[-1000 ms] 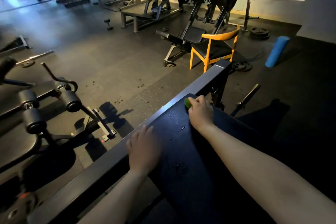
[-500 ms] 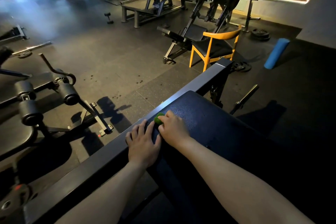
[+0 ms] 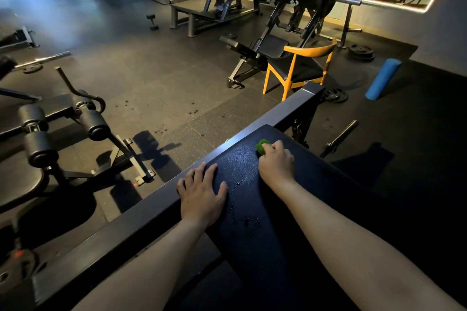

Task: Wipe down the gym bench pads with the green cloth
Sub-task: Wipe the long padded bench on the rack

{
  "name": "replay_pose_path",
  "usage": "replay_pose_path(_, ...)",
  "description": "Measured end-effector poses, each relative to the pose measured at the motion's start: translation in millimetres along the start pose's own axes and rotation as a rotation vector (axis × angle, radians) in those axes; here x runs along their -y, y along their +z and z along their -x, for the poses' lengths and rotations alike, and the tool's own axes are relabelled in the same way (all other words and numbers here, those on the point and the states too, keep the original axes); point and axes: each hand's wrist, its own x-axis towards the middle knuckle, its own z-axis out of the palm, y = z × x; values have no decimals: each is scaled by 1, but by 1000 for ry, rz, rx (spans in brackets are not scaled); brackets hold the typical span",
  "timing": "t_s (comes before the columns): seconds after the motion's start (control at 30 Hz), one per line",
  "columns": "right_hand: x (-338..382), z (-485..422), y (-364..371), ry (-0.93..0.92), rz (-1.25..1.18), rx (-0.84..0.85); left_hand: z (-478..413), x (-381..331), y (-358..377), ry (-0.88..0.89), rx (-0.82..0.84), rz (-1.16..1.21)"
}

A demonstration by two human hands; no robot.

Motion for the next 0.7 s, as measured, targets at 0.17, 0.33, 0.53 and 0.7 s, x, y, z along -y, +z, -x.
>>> replay_pose_path(0.17,42,38,4,-180,-56,97,0,4,0,7,-1,16)
replay_pose_path(0.33,56,53,-1,-234,-166,186,1,3,1,13,-20,29)
replay_pose_path(0.53,11,12,-15,-33,-89,-9,0,5,0,17,-16,37)
replay_pose_path(0.7,6,18,-4,17,-53,9,-2,4,1,17,-17,66)
